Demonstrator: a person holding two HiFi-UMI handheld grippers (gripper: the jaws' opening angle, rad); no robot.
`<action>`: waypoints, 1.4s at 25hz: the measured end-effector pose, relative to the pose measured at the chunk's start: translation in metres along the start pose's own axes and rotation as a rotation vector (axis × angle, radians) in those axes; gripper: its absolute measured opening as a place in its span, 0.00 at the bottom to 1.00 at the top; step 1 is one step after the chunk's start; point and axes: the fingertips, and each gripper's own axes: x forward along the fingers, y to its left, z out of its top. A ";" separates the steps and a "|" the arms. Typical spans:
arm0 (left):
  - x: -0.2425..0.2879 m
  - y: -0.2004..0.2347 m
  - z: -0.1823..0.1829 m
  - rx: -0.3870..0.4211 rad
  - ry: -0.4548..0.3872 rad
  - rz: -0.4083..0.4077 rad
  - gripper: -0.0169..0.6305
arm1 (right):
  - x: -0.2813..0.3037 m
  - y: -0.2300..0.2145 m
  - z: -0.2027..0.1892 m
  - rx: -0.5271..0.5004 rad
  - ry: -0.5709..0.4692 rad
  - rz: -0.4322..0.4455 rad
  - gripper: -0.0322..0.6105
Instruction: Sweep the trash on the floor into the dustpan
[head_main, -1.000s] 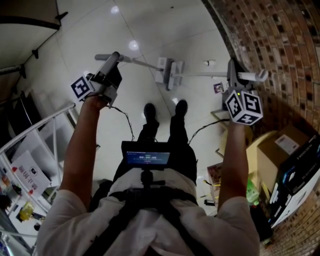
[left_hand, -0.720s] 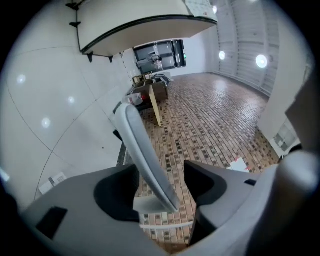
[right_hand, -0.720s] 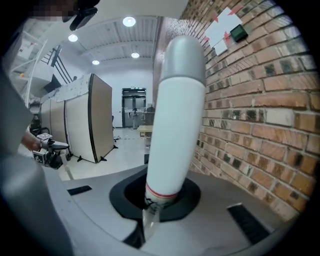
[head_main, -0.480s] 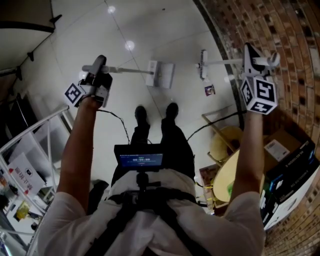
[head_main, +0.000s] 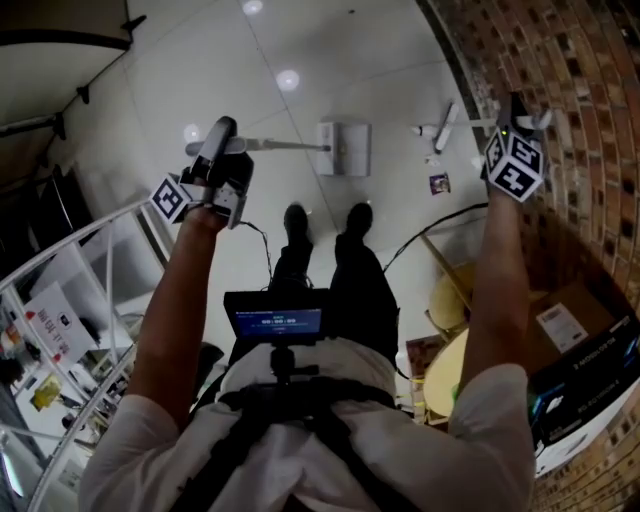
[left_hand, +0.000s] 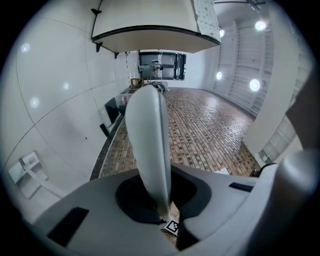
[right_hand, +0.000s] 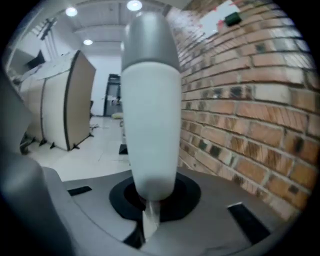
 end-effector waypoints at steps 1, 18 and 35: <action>-0.002 0.000 -0.003 0.001 0.005 0.003 0.05 | 0.003 -0.006 -0.010 0.079 0.006 -0.020 0.05; -0.008 -0.001 -0.010 -0.015 0.061 -0.025 0.05 | -0.080 0.165 -0.018 -0.076 0.040 0.427 0.07; -0.020 -0.003 -0.023 -0.063 0.158 -0.060 0.04 | -0.168 0.193 -0.019 0.054 0.044 0.475 0.06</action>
